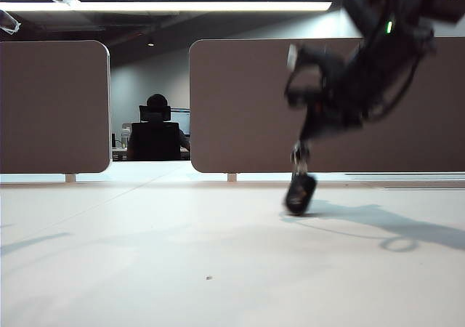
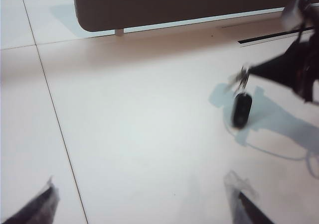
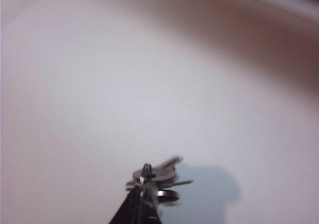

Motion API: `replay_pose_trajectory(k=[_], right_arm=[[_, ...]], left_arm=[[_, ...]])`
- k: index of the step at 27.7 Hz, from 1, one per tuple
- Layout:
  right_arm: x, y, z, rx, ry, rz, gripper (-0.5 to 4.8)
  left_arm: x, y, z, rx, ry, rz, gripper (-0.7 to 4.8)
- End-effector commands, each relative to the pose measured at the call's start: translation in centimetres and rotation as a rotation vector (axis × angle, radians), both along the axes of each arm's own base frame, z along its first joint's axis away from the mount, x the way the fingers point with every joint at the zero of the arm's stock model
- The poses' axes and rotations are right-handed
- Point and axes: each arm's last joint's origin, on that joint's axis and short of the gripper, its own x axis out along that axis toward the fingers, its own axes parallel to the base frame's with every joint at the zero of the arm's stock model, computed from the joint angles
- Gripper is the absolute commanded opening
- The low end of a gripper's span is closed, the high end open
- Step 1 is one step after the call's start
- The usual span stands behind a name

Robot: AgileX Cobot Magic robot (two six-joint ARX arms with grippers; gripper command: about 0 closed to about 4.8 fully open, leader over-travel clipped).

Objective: Hang the bunch of keys on the hook.

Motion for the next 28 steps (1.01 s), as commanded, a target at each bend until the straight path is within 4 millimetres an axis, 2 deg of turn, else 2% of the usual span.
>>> replay_pose_trajectory(k=[1,2,7,14,19,21,22,26,28], right_arm=[[-0.8,-0.7,4.5,0.059,-0.149,0.054,-0.01],[-1.1,-1.2,6.4,0.077,-0.203,0.046,-0.02],[-0.5,-2.9,10.7,0.117,-0.323,0.017,-0.02],[3.1,-7.0,15.2,0.128,-0.465,-0.098,-0.02],[7.5,-10.5,16.4,0.13,-0.511,-0.179,-0.02],[10.1,-11.5,16.0,0.149,-0.513,-0.2,-0.02],[10.6,-12.2,16.2,0.159,-0.505,-0.206,-0.02],[13.6,-13.2,14.9,0.16,-0.472,-0.221,-0.02],[14.1,-13.3,14.5,0.151,-0.465,-0.221,-0.02]], left_arm=[[0.0,0.0,0.4,-0.005,-0.03,-0.001,4.79],[0.1,0.0,0.7,-0.009,-0.057,-0.001,4.79],[0.8,-0.2,2.0,-0.063,-0.184,0.005,4.79],[2.9,-0.7,2.4,-0.156,-0.235,-0.004,4.79],[4.4,-2.1,2.2,-0.175,-0.283,-0.054,4.79],[5.3,-2.9,1.9,-0.176,-0.274,-0.052,4.79],[5.5,-3.4,1.8,-0.174,-0.258,-0.064,4.79],[7.2,-4.8,1.2,-0.161,-0.199,-0.088,4.79],[8.1,-5.3,0.9,-0.16,-0.173,-0.094,4.79]])
